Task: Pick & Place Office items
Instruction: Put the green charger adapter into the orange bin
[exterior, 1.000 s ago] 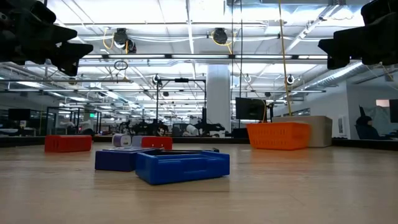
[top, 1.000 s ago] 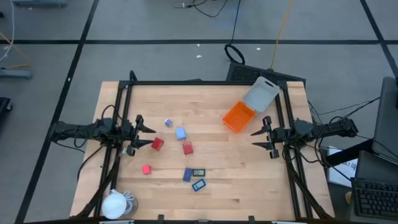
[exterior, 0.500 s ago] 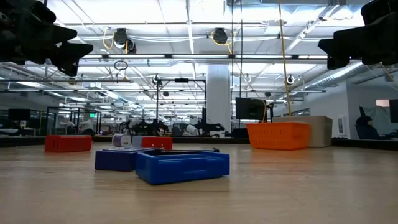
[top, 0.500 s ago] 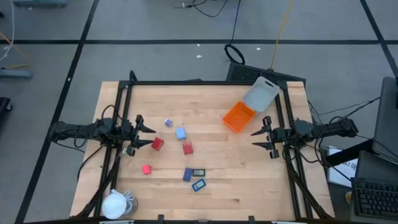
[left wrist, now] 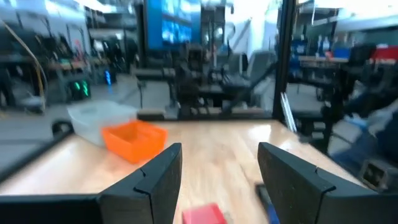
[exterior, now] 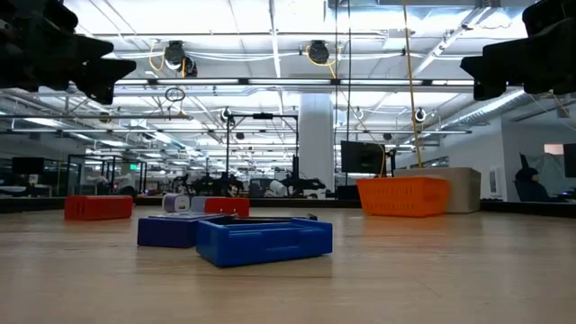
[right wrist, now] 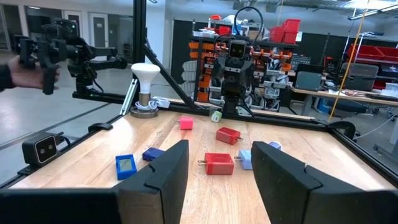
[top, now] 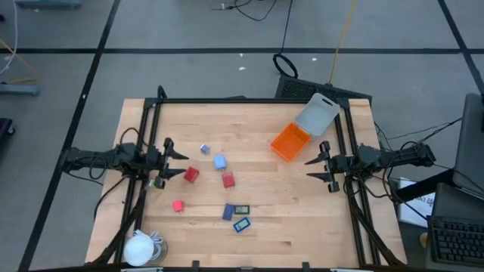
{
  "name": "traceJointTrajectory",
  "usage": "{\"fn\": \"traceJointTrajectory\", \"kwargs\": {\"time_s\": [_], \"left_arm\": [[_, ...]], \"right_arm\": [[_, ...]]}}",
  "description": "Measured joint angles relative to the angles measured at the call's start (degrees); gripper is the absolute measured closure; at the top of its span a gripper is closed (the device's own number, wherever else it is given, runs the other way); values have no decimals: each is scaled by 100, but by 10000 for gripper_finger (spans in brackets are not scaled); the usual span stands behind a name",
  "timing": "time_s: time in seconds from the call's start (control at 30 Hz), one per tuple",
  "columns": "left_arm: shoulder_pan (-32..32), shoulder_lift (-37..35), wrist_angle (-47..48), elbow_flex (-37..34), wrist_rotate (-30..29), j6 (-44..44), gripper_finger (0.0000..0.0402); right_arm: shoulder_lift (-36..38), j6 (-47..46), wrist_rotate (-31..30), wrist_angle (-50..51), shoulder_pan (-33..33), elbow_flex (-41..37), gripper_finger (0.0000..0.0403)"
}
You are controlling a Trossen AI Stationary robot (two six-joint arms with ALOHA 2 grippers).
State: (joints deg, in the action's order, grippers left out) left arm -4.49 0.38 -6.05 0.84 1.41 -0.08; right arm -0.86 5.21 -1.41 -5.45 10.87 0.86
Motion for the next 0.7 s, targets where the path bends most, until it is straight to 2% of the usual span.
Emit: {"fn": "traceJointTrajectory", "kwargs": {"time_s": [0.1, 0.4, 0.6, 0.7], "left_arm": [[0, 0, -566, 0, 1, -3, 188], [0, -2, -3091, 2, 3, -325, 188], [-2, -2, -3482, 2, 77, -1896, 188], [2, 0, -3438, 2, -263, -1867, 188]], "right_arm": [[0, 0, 0, 0, 0, 0, 236], [0, 0, 0, 2, 0, 0, 236], [0, 0, 0, 2, -1, 0, 236], [0, 0, 0, 2, -2, -2, 236]]}}
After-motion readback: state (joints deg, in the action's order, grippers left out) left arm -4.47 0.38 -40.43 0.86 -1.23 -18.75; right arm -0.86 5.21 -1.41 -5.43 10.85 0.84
